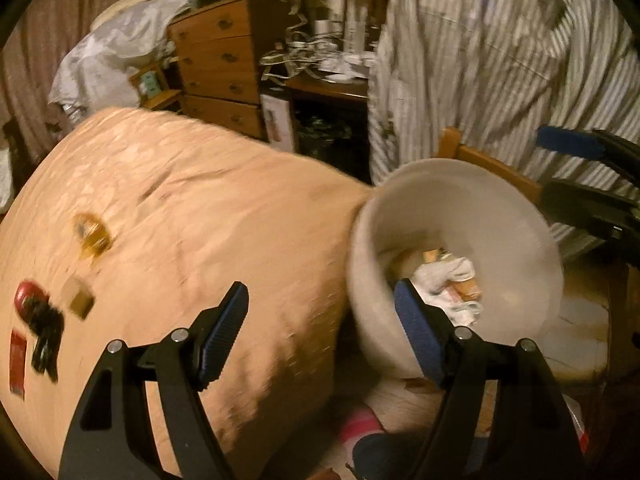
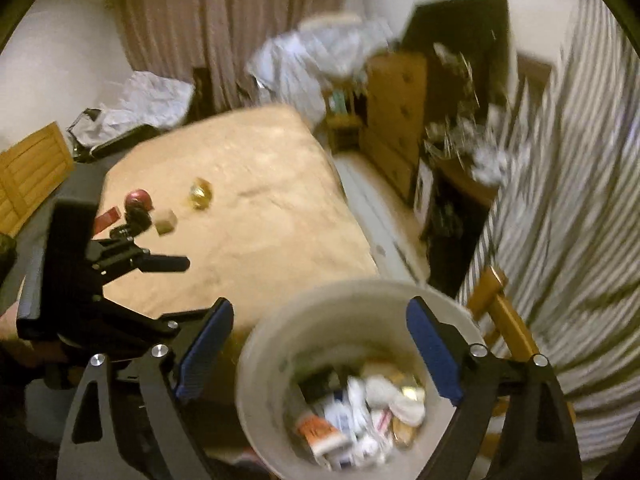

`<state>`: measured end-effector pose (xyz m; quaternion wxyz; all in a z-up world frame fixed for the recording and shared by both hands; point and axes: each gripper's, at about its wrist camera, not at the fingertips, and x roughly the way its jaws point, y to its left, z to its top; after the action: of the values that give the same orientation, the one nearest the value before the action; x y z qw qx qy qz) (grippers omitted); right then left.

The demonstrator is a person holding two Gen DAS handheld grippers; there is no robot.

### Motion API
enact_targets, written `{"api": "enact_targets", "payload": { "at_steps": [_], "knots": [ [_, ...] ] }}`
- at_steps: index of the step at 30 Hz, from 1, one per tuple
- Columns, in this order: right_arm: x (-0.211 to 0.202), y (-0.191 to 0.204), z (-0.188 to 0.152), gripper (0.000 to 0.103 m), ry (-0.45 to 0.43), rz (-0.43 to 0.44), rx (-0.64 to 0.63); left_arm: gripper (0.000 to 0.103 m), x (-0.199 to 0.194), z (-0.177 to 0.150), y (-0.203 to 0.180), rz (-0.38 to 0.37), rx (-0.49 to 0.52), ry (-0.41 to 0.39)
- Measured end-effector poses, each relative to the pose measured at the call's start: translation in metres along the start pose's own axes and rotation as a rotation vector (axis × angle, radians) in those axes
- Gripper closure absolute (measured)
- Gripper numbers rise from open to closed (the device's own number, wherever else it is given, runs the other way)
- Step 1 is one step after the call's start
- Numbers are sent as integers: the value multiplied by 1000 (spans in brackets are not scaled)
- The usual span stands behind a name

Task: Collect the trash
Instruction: 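Move both tools back over the trash on the bed, then grasp the plaid cloth with the left tool while the right tool grasps a beige sponge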

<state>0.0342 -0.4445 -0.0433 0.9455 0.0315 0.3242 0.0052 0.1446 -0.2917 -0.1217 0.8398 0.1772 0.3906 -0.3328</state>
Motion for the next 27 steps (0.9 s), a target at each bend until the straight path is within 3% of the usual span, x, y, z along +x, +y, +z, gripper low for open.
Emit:
{"api": "enact_targets", "payload": {
  "at_steps": [5,10,18,22,27],
  "knots": [
    [4,56,0,8,-139,11,-56,31,-11,-30,44,56,-79,-18],
    [18,99,1,7,-188,61,-84,31,-23,-57,84,116,-119,-43],
    [69,165,-3,6,-132,173,-110,31,-40,-97,176,217,-216,-63],
    [104,196,-2,6,-91,222,-135,31,-46,-116,253,318,-293,-71],
    [159,233,3,6,-28,271,-155,31,-42,-125,326,365,-392,-73]
  ]
}}
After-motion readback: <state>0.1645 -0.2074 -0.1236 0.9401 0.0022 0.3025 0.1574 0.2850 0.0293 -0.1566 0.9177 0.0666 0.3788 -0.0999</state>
